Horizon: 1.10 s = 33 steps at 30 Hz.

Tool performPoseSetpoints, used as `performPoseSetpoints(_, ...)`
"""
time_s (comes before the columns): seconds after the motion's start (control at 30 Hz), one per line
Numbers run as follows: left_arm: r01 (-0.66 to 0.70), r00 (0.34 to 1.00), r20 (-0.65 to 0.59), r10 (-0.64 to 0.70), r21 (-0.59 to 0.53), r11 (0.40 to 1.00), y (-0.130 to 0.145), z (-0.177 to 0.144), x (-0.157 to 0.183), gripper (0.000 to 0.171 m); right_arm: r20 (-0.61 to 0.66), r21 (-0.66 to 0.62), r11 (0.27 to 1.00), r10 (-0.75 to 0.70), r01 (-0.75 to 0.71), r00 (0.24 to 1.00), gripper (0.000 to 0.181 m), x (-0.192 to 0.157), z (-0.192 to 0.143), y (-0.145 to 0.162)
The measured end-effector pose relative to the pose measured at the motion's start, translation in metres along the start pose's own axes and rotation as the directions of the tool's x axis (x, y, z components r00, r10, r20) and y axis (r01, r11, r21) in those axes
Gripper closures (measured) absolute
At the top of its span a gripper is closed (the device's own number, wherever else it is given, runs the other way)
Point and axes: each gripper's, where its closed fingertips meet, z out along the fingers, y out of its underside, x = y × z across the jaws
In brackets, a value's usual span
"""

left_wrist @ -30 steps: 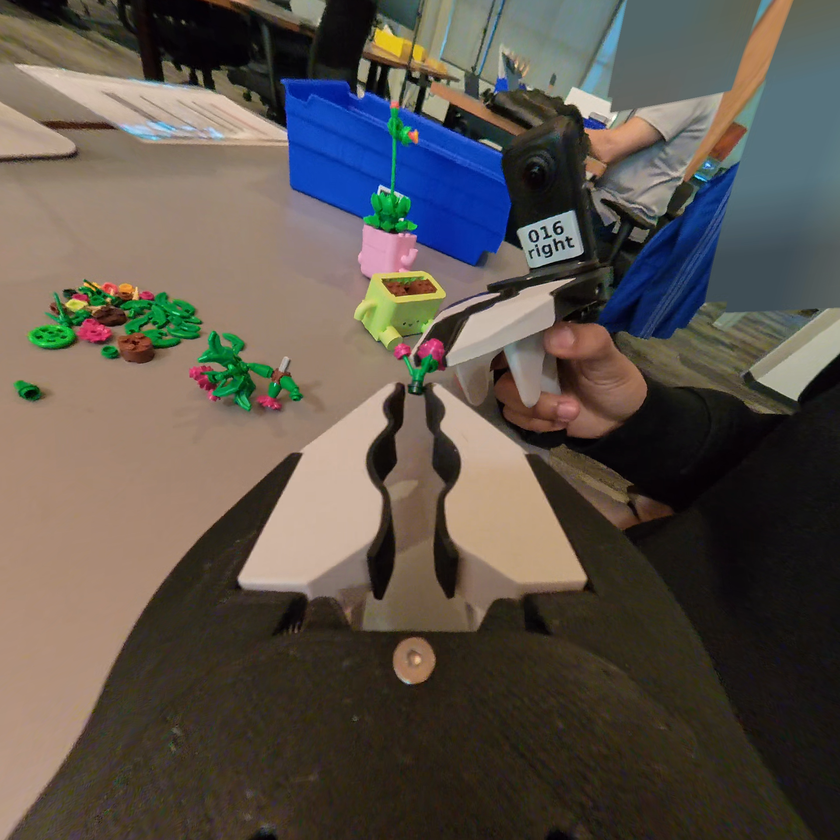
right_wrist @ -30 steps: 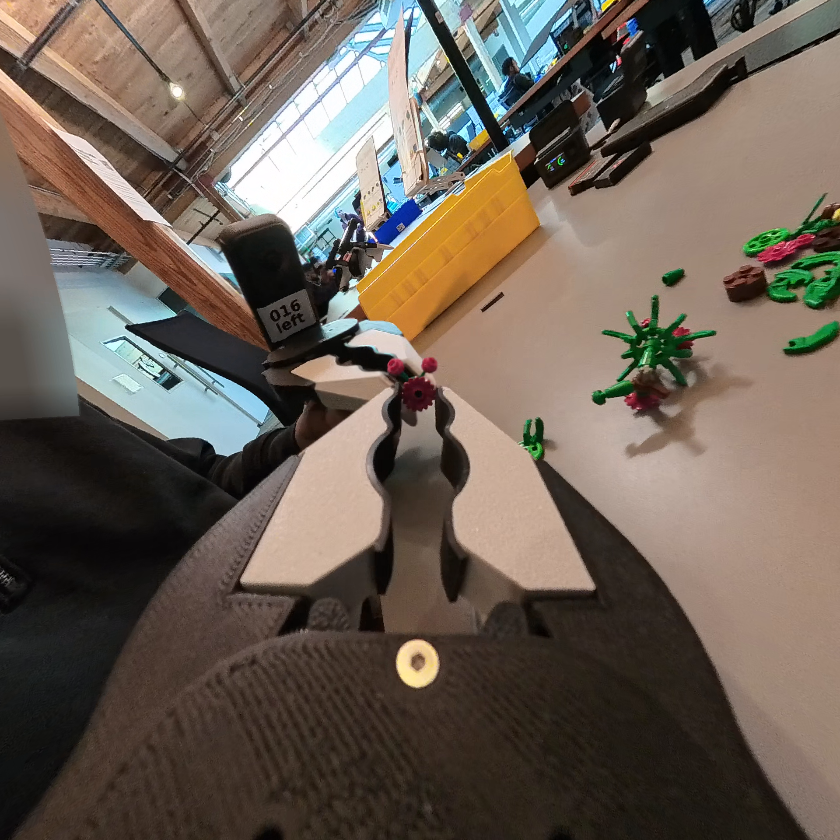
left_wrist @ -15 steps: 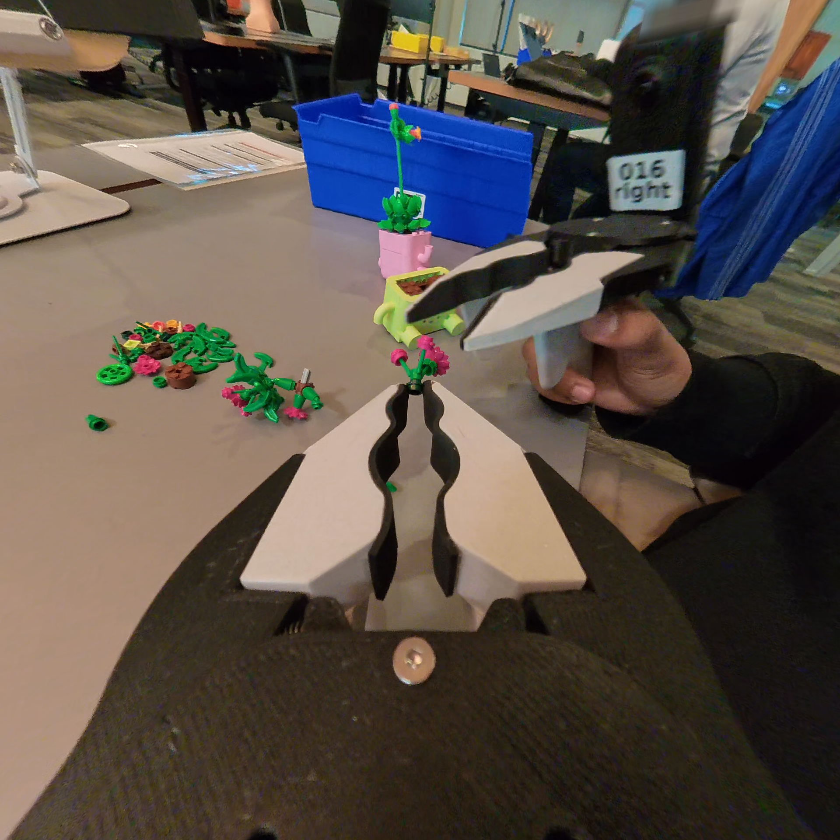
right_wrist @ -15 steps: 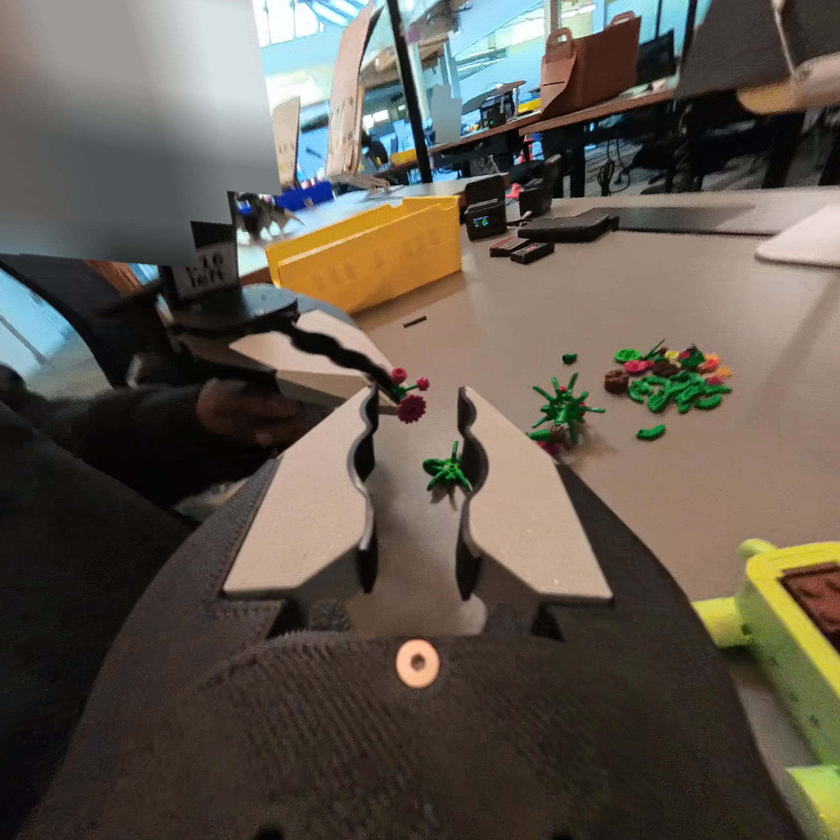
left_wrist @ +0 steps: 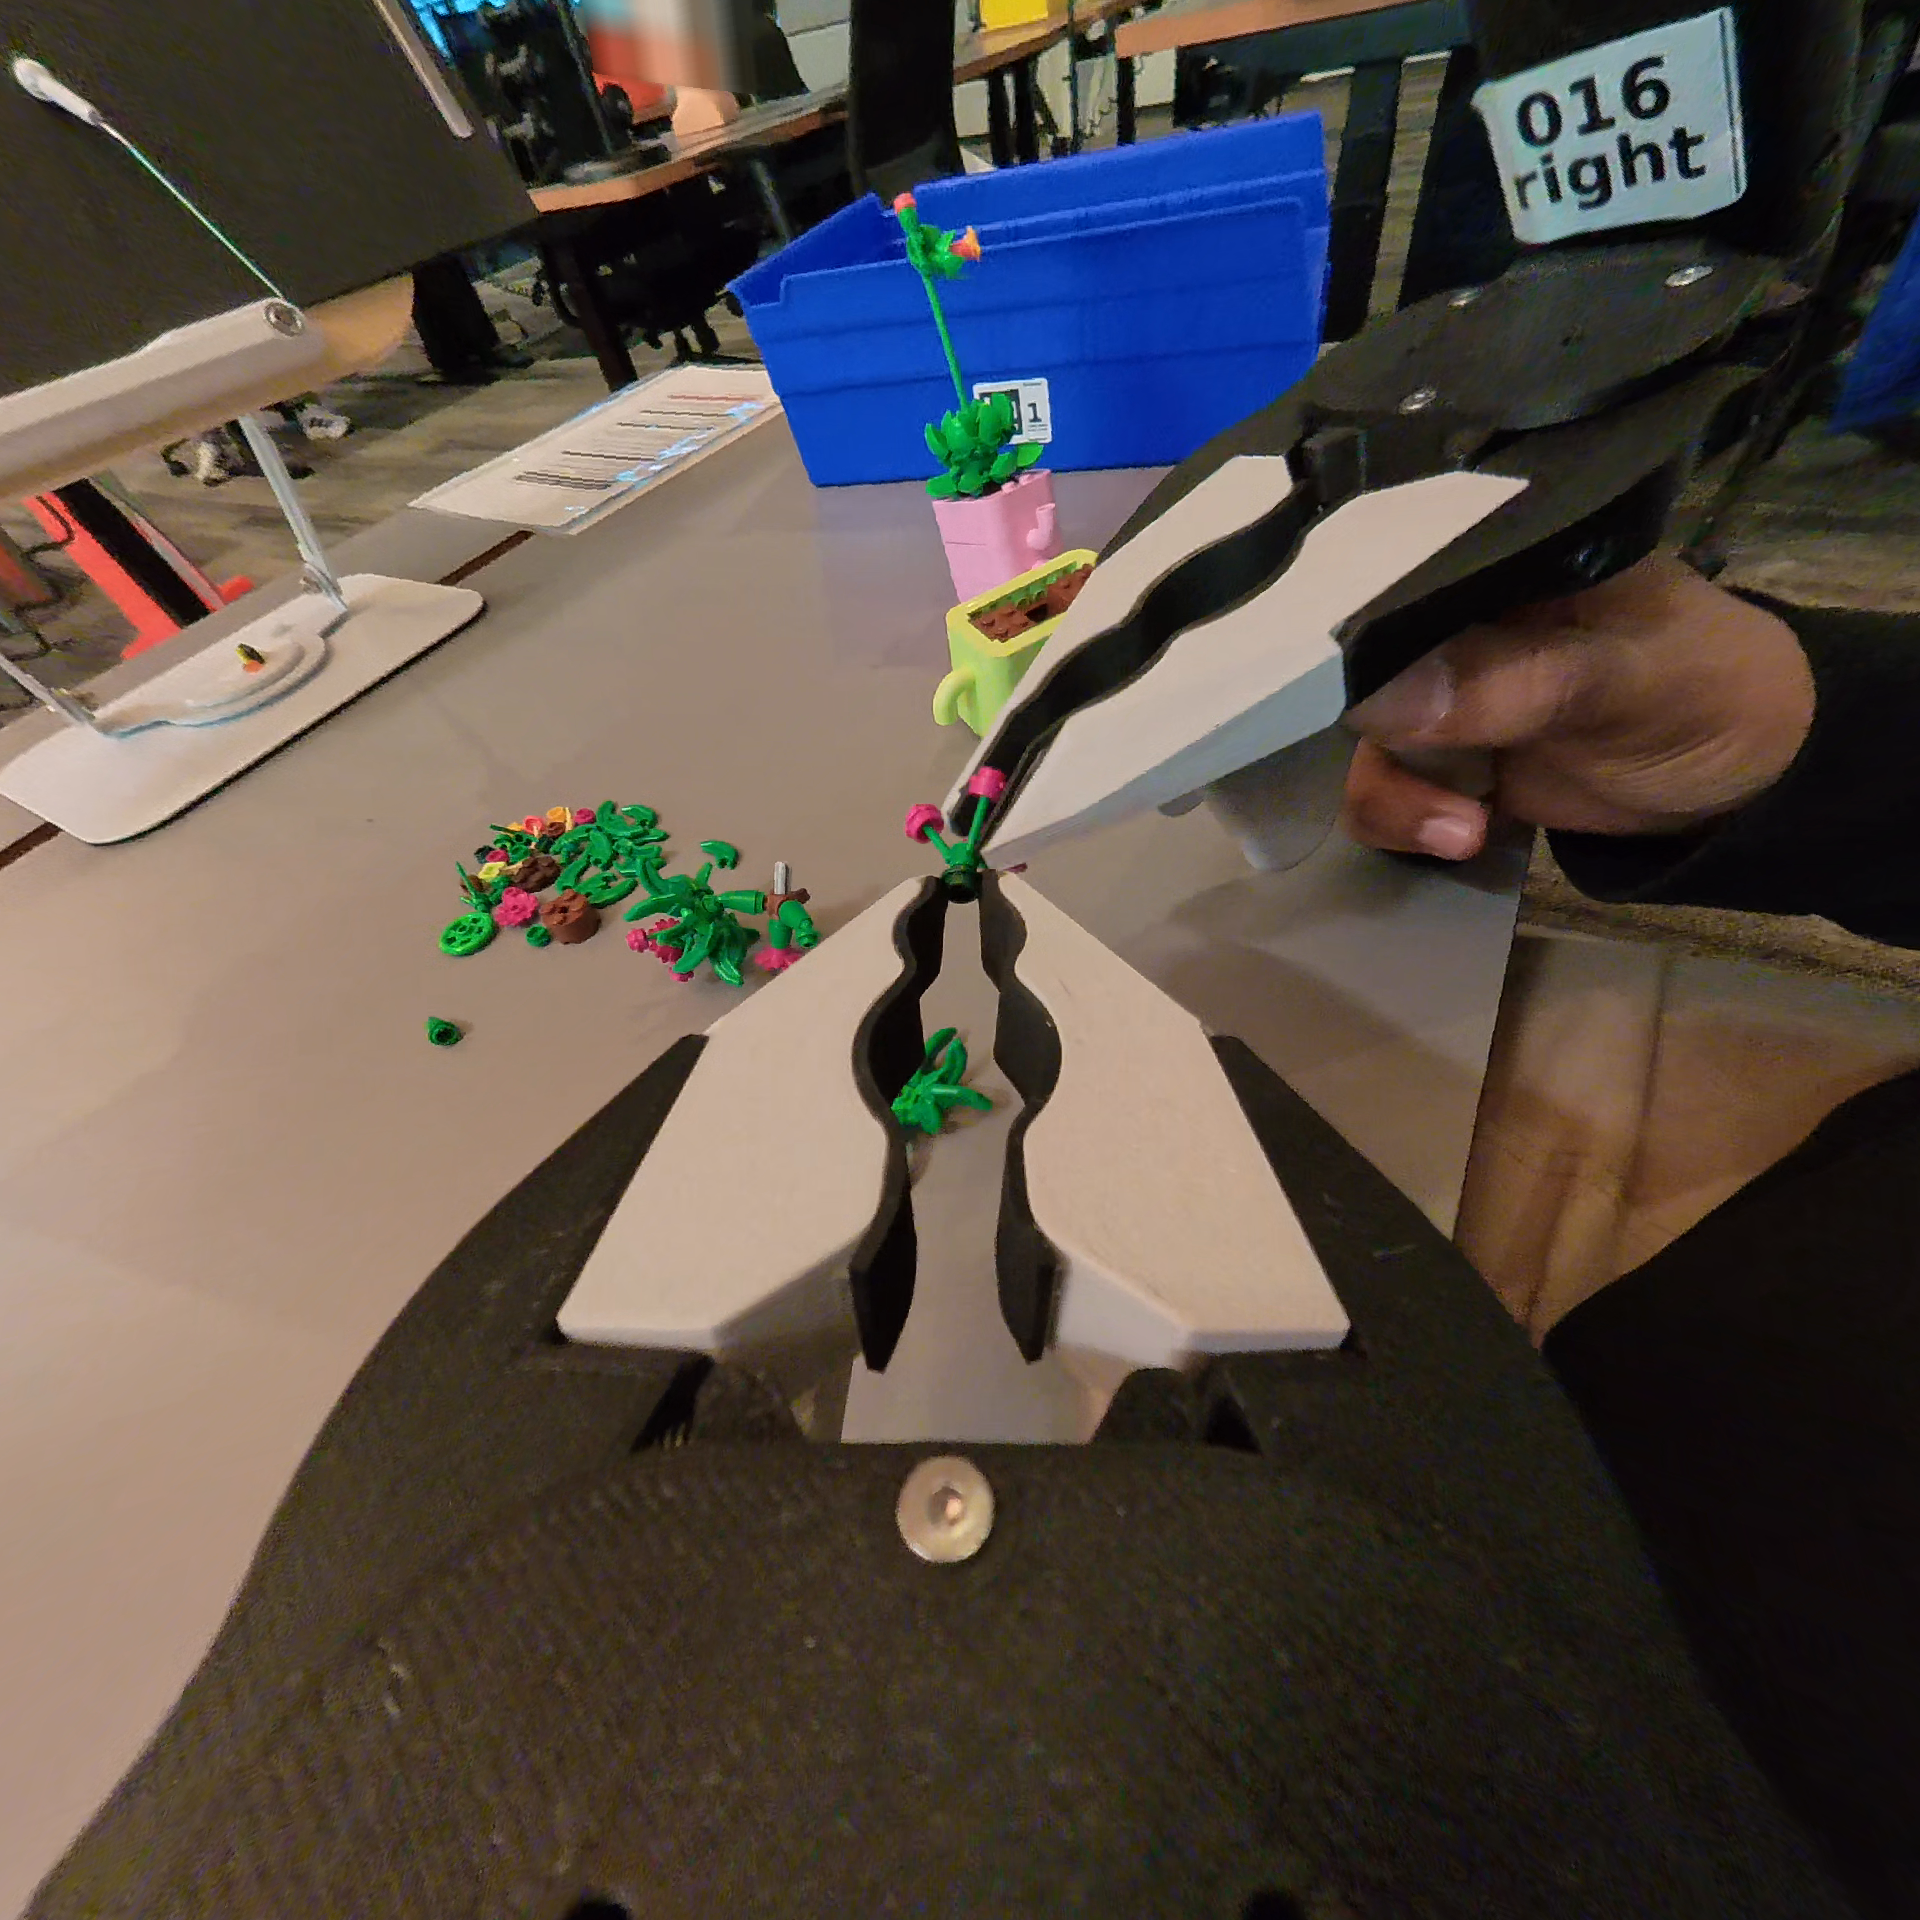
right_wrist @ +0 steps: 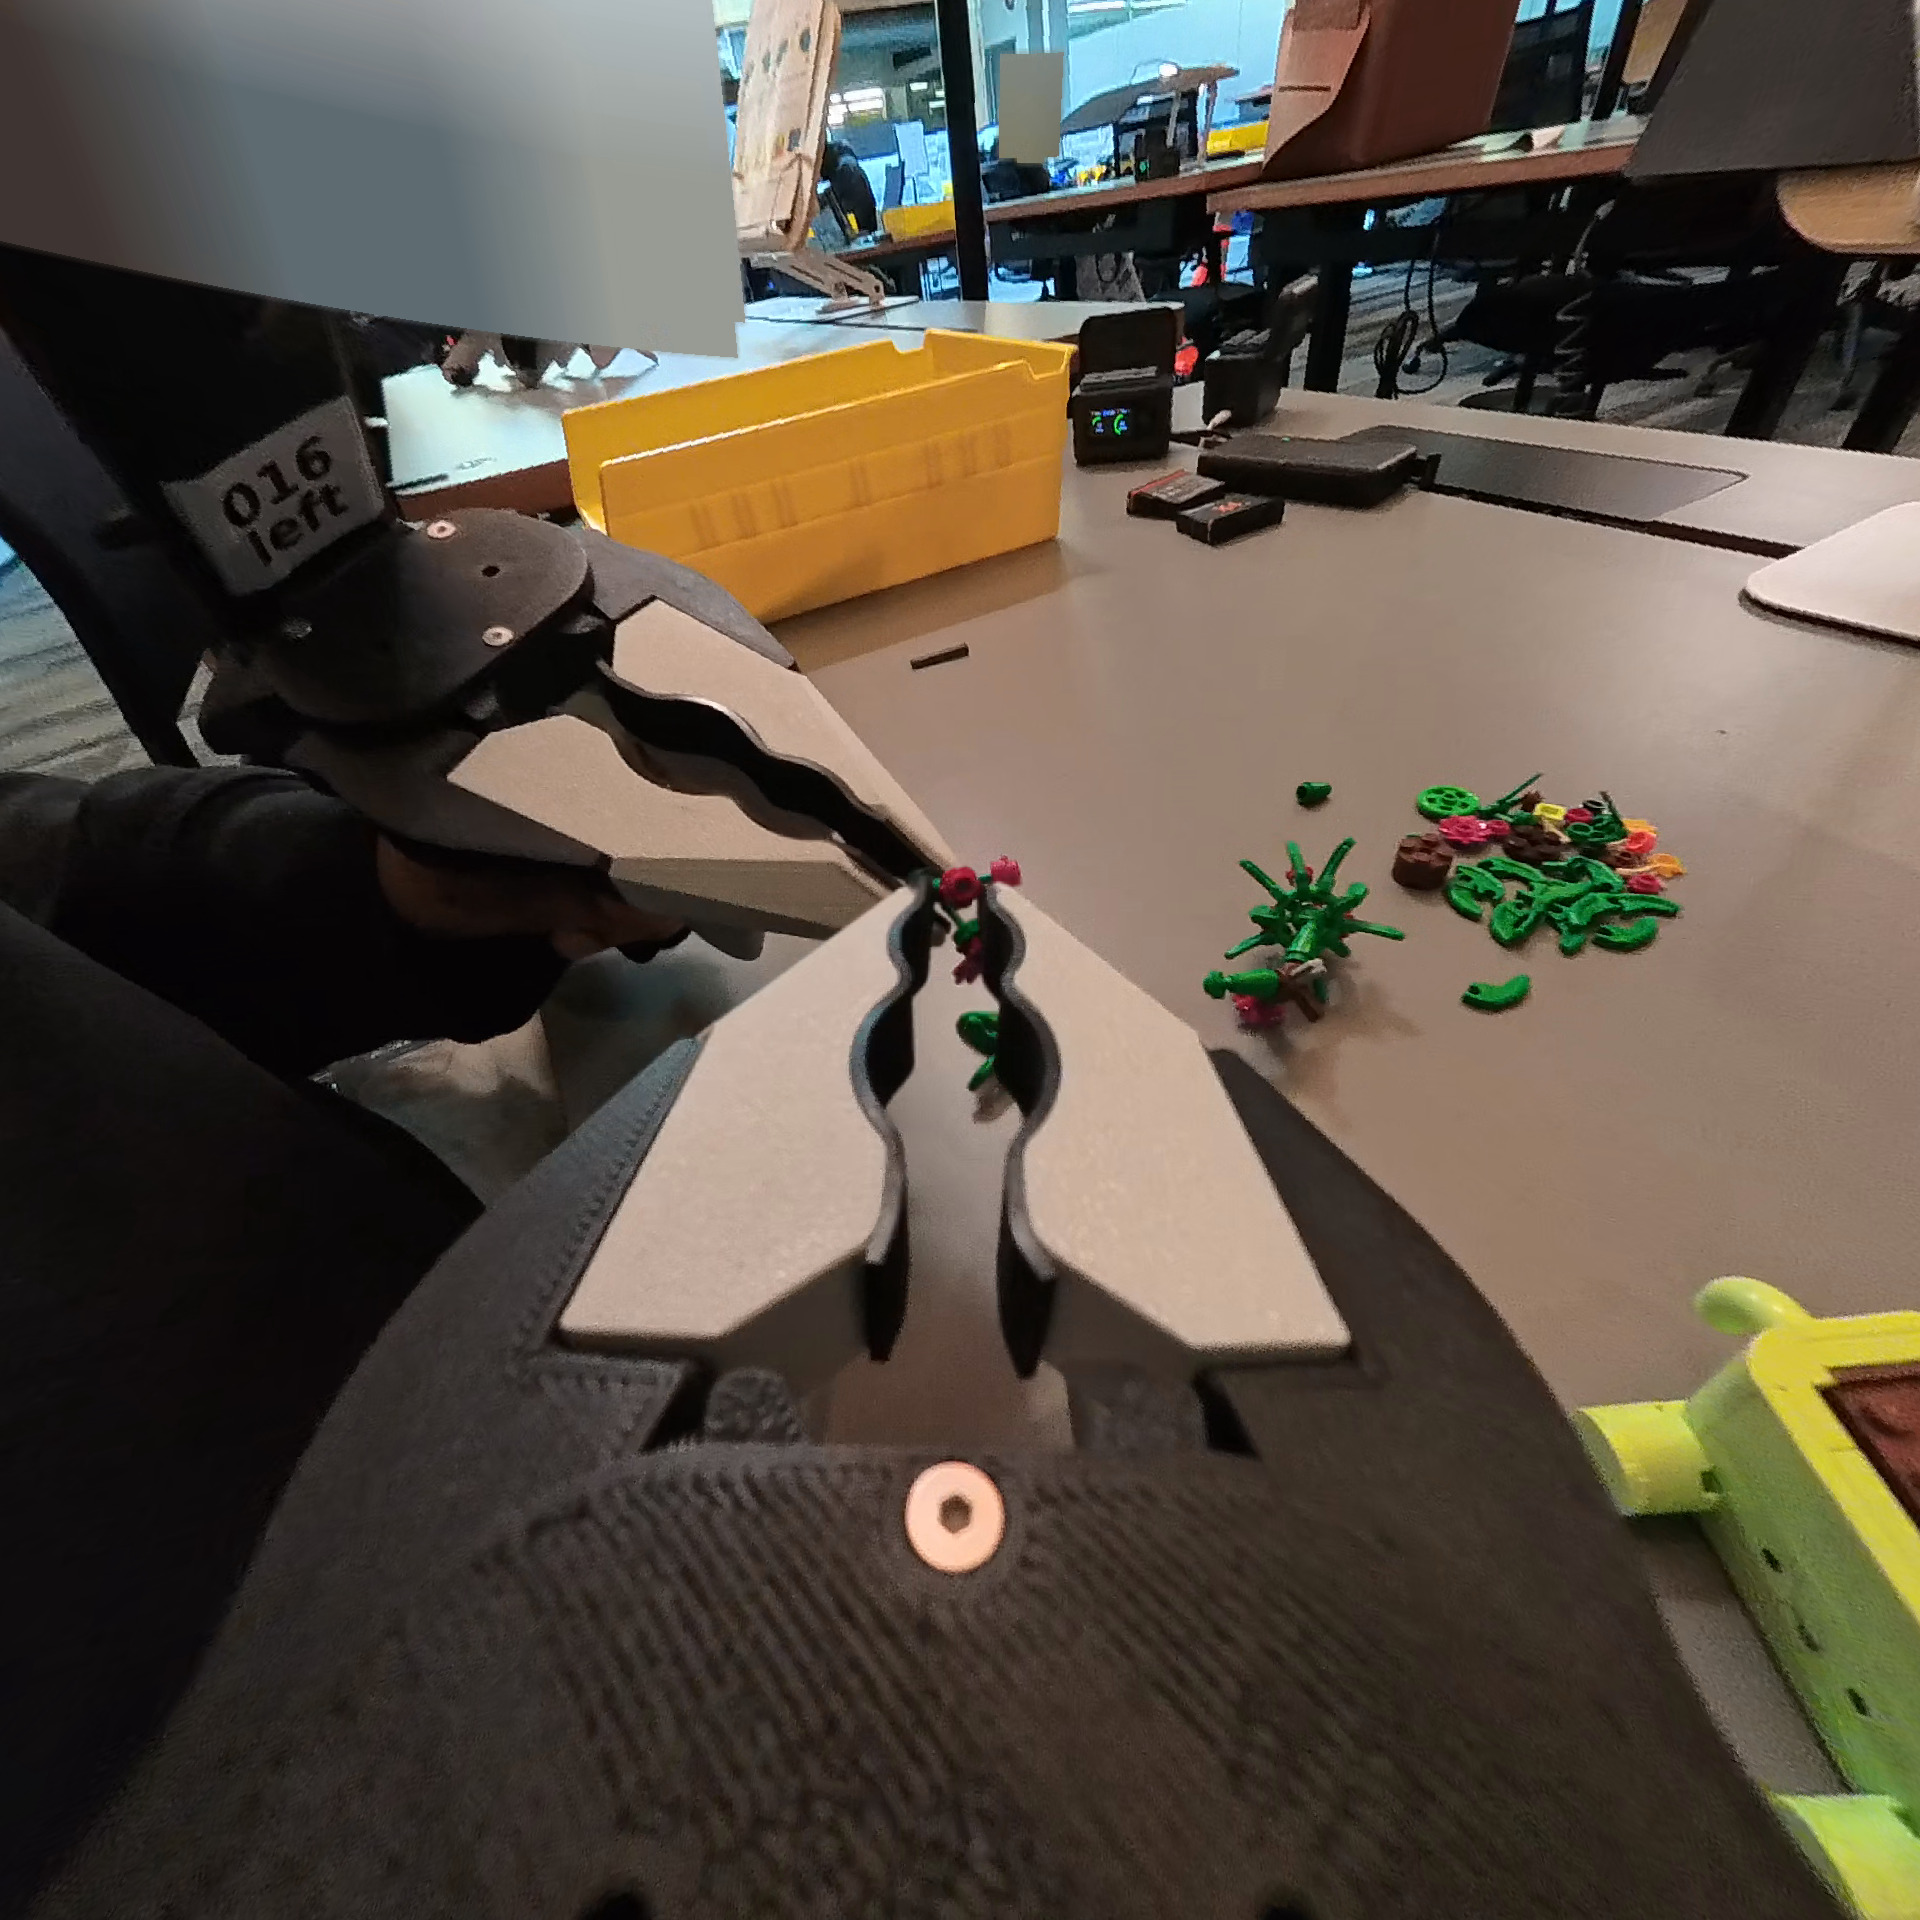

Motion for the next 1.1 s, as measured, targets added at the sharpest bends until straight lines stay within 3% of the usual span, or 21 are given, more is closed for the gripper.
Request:
performPoseSetpoints(0.23, -0.034, 0.999, 0.011, 0.034, 0.005, 0.999, -0.001, 0.000, 0.001, 0.169, 0.031, 0.002, 1.000, 0.031, -0.031, 0.999, 0.177, -0.001, -0.001, 0.000)
performPoseSetpoints(0.6, 0.068, 0.993, -0.107, -0.056, 0.109, 0.992, -0.010, -0.006, 0.009, 0.168, 0.159, 0.034, 0.983, 0.172, -0.179, 0.972, 0.177, -0.006, -0.006, -0.007)
performPoseSetpoints(1.1, 0.075, 0.989, -0.136, -0.062, 0.090, 0.993, -0.008, -0.007, 0.010, 0.168, 0.151, 0.006, 0.981, 0.190, -0.193, 0.970, 0.177, -0.005, -0.005, -0.003)
